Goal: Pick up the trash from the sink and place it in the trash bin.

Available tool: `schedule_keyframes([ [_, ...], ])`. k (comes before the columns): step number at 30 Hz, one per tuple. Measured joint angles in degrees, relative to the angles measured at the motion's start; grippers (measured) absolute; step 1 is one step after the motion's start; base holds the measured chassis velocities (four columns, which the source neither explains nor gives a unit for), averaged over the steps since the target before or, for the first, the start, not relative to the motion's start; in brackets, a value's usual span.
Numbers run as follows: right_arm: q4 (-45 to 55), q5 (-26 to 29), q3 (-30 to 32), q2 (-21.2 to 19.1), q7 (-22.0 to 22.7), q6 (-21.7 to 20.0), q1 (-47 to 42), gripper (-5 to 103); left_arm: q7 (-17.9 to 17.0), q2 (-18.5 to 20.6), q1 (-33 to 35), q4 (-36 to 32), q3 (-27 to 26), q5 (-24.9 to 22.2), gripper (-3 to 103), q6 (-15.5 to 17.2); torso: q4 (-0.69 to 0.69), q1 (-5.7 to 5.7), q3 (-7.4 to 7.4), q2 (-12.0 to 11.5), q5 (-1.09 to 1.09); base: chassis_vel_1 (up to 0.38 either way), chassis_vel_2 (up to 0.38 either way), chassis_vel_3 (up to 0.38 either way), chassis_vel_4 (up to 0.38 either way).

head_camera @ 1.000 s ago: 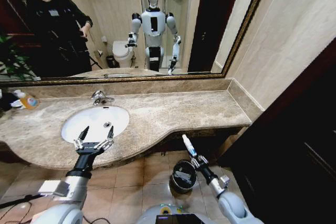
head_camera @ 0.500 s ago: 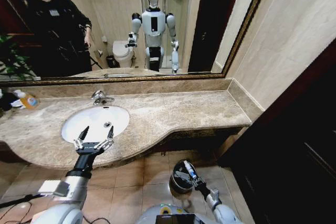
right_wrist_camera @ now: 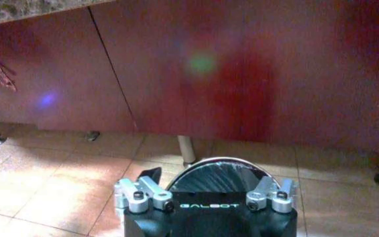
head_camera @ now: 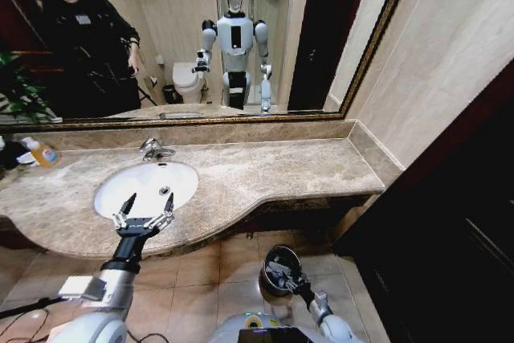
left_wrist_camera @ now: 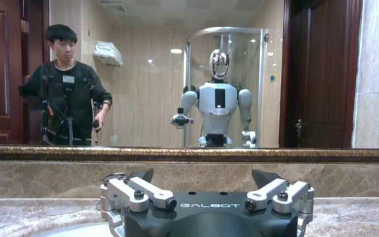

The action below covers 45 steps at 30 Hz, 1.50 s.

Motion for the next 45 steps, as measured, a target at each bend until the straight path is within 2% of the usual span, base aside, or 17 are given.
schedule_keyframes([
  [2,0.33,0.07,0.03,-0.15,0.17,0.02,-0.11,90,0.0,0.0,0.0,0.0,0.0,0.0,100,0.0,0.0,0.0,0.0,0.0,0.0,0.0,0.0,0.0,0.0],
  [3,0.33,0.07,0.03,-0.15,0.17,0.02,-0.11,90,0.0,0.0,0.0,0.0,0.0,0.0,100,0.0,0.0,0.0,0.0,0.0,0.0,0.0,0.0,0.0,0.0],
  [5,0.92,0.22,0.08,-0.29,0.46,0.02,-0.38,98,0.0,0.0,0.0,0.0,0.0,0.0,100,0.0,0.0,0.0,0.0,0.0,0.0,0.0,0.0,0.0,0.0],
  [8,1.63,0.34,0.1,-0.36,0.75,-0.02,-0.71,100,0.0,0.0,0.0,0.0,0.0,0.0,100,0.0,0.0,0.0,0.0,0.0,0.0,0.0,0.0,0.0,0.0],
  [20,3.07,1.03,0.09,-0.45,1.91,-0.24,-1.64,100,0.0,0.0,0.0,0.0,0.0,0.0,100,0.0,0.0,0.0,0.0,0.0,0.0,0.0,0.0,0.0,0.0],
  [26,7.02,2.76,0.52,-1.22,2.25,-1.66,-2.9,100,0.0,0.0,0.0,0.0,0.0,0.0,100,0.0,0.0,0.0,0.0,0.0,0.0,0.0,0.0,0.0,0.0],
  [30,13.58,4.82,1.13,-2.68,2.82,-4.68,-4.95,100,0.0,0.0,0.0,0.0,0.0,0.0,100,0.0,-0.01,0.0,0.0,0.0,-0.01,0.0,0.0,0.0,0.0],
  [33,15.78,5.09,1.34,-3.26,2.99,-4.65,-5.37,100,0.0,0.0,0.0,0.0,0.0,0.0,100,0.0,0.0,0.0,0.0,0.0,0.0,0.0,0.0,0.0,0.0],
  [36,21.05,4.87,2.3,-3.7,7.04,-4.38,-6.11,100,0.0,0.0,0.0,0.0,0.0,0.0,100,0.0,0.0,0.0,0.0,0.0,0.01,0.0,0.0,0.0,0.0],
  [40,26.42,4.77,4.26,-3.62,9.08,-5.47,-7.49,100,0.0,0.0,0.0,0.0,0.0,0.0,100,0.0,0.0,0.0,0.0,0.0,0.0,0.0,0.0,0.0,0.0],
  [45,33.73,3.86,8.59,-2.6,7.37,-8.71,-9.67,100,0.0,0.0,0.0,0.0,0.0,0.0,100,0.0,0.0,0.0,0.0,0.0,-0.01,0.0,0.0,0.0,0.0],
])
